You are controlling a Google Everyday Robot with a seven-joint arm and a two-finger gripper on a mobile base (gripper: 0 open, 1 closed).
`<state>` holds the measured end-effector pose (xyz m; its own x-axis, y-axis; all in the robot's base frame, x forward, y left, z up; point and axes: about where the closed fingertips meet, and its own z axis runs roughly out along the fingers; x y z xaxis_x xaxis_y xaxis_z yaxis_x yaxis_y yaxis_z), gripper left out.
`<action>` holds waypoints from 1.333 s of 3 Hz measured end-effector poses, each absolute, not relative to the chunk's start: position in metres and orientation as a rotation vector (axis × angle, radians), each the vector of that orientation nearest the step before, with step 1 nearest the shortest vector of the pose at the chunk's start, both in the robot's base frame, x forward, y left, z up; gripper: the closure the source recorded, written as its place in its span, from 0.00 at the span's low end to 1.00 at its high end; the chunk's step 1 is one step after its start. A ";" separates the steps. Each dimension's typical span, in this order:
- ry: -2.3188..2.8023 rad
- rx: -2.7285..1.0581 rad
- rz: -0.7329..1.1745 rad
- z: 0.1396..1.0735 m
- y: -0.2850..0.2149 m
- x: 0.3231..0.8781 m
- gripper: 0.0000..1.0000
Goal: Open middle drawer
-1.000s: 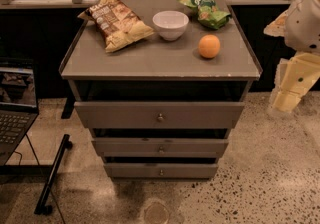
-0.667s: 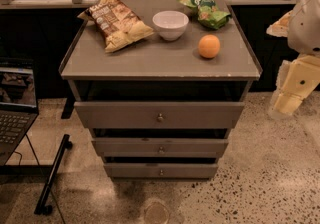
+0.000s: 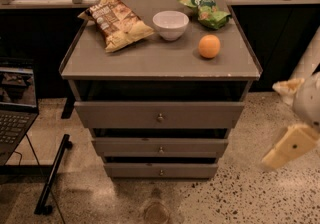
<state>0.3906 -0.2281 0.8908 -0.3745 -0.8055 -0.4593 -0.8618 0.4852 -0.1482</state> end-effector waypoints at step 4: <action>2.232 -0.956 0.559 0.735 -0.213 0.432 0.41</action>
Offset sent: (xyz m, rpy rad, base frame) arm 0.0918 0.0332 -0.2154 0.5478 0.0612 -0.2252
